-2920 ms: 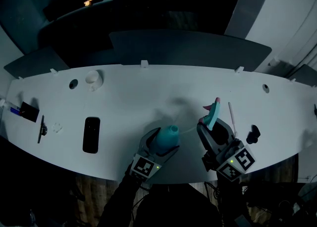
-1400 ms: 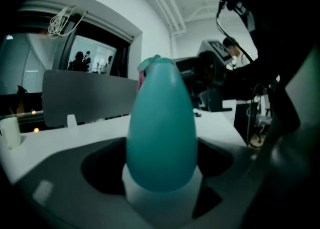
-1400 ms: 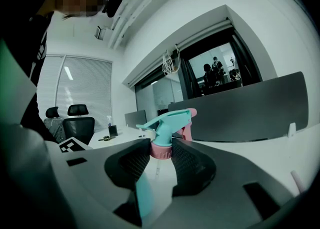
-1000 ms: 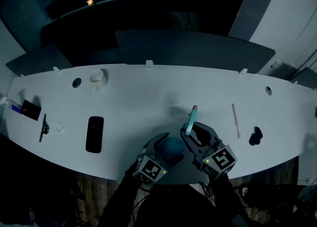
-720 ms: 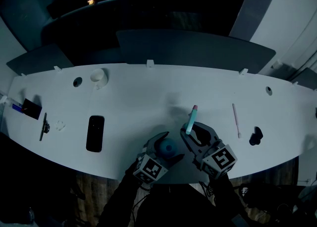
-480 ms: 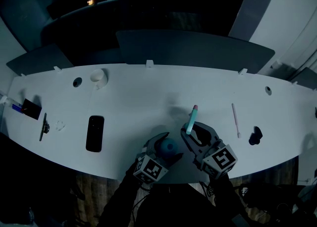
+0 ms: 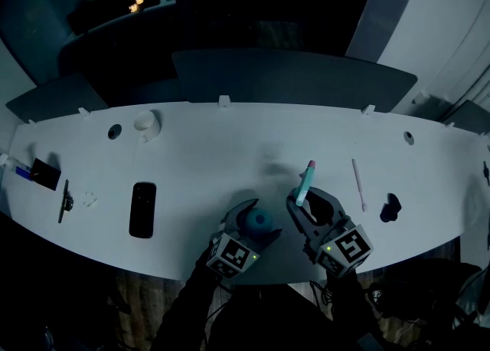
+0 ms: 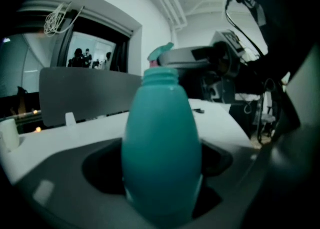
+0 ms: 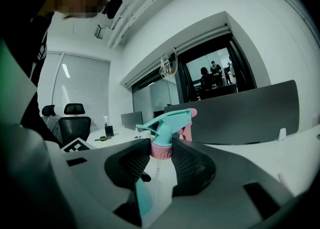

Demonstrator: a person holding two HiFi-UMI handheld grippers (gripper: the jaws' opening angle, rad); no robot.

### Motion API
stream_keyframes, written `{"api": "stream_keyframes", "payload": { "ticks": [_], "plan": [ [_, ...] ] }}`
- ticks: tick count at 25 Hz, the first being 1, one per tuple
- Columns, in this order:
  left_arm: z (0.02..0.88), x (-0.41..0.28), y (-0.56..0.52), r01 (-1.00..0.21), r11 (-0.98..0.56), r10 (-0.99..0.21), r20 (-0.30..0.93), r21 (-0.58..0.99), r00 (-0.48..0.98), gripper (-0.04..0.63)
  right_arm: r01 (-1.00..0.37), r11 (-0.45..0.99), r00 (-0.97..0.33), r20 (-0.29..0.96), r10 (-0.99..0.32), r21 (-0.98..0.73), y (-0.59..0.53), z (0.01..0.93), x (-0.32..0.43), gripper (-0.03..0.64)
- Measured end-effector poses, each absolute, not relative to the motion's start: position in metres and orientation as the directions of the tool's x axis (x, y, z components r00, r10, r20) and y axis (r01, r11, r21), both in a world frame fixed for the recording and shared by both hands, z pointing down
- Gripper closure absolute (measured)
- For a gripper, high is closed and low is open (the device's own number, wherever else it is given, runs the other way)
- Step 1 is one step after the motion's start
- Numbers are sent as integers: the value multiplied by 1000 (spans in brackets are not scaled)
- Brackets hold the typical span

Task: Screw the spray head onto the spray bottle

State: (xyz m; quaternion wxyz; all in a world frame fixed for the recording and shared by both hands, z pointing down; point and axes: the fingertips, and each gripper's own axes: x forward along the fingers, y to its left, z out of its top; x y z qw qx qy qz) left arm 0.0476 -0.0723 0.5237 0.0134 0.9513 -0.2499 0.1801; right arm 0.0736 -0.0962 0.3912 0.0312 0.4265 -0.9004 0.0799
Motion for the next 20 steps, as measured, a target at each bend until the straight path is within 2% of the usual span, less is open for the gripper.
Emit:
{"api": "stream_keyframes", "payload": {
  "ticks": [6,10,20],
  "plan": [
    [519,52,-86,-487,-873,-469,323,-28,822,178,-785,606,-618,113,-778,-125,-94,389,81,494],
    [516,45,-79,-473,-880,-462,323,-50,826,150,-789,602,-613,102,-783,-124,-92,384,85,494],
    [531,34,-74,-481,-875,-456,423,-53,783,152,-788,603,-614,98,-783,-125,-90,382,83,494]
  ]
}}
